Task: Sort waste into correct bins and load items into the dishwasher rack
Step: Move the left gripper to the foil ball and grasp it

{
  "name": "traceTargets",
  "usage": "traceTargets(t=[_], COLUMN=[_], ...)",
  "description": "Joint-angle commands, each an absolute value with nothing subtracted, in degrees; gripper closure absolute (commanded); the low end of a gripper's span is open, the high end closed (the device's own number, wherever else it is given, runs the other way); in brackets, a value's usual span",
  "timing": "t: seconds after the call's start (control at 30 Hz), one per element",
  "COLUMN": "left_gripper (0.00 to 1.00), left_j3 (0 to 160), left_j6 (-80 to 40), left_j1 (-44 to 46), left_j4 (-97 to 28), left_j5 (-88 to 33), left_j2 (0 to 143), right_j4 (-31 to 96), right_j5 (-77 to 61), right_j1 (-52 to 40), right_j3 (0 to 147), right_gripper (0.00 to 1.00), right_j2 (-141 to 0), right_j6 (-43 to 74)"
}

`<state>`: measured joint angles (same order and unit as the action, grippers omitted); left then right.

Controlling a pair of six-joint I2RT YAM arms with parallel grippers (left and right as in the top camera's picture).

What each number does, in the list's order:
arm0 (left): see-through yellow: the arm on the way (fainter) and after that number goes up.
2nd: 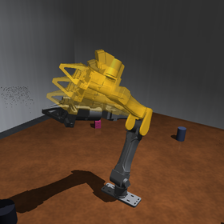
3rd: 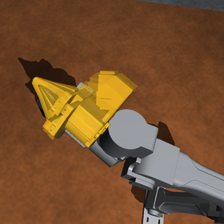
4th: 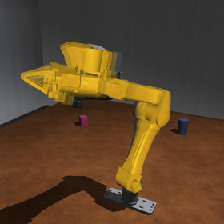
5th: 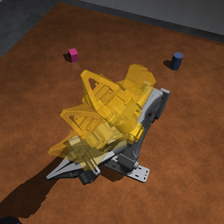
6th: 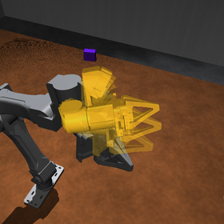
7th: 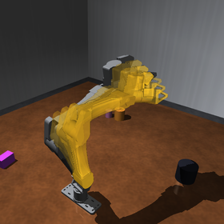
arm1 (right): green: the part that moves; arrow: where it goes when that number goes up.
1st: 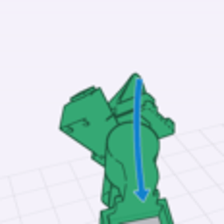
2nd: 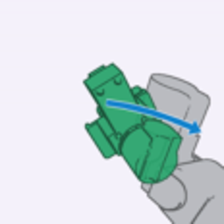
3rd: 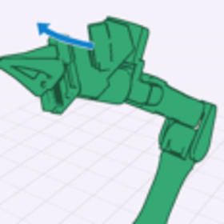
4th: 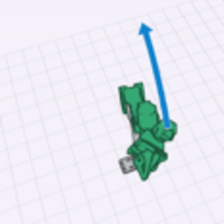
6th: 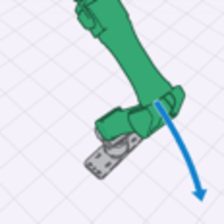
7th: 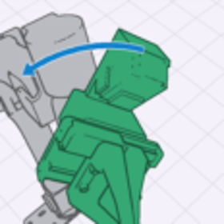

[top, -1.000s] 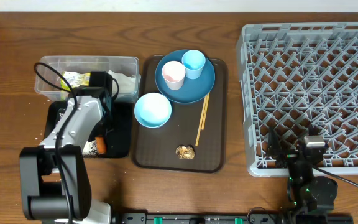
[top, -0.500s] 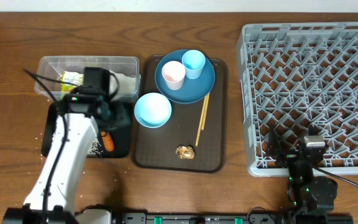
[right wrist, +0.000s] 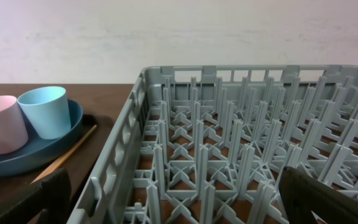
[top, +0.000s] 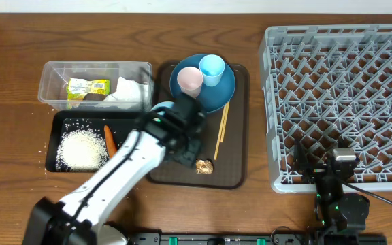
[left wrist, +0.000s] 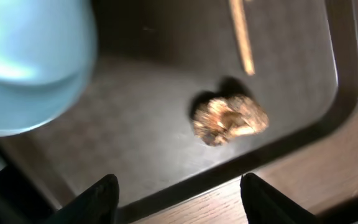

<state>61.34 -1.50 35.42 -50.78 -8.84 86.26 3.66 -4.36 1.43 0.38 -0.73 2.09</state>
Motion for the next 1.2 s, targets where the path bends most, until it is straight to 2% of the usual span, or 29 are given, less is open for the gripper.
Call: traceTargets(t=[0.0, 0.13, 0.6, 0.9, 1.17], left_gripper=[0.37, 0.36, 0.09, 0.09, 0.15], left_j3=[62.2, 62.1, 60.3, 59.1, 59.1], left_j6=[8.6, 14.5, 30.2, 35.6, 36.2], left_j1=[38.5, 40.8, 42.0, 42.0, 42.0], left_j4=[-50.9, -50.7, -45.4, -45.0, -42.7], left_j5=[-9.0, -9.0, -11.4, -11.3, -11.4], left_j2=[89.5, 92.3, 94.8, 98.2, 104.8], right_j4=[3.9, 3.9, 3.9, 3.9, 3.9], right_j5=[-4.5, -4.5, -4.5, -4.5, -4.5], right_j1=[1.4, 1.4, 1.4, 1.4, 1.4], right_j3=[0.3, 0.3, 0.3, 0.3, 0.3], right_gripper=[0.01, 0.01, 0.01, 0.01, 0.01], right_j2=[-0.6, -0.6, -0.6, -0.6, -0.6], right_j6=[1.2, 1.2, 1.2, 1.2, 1.2])
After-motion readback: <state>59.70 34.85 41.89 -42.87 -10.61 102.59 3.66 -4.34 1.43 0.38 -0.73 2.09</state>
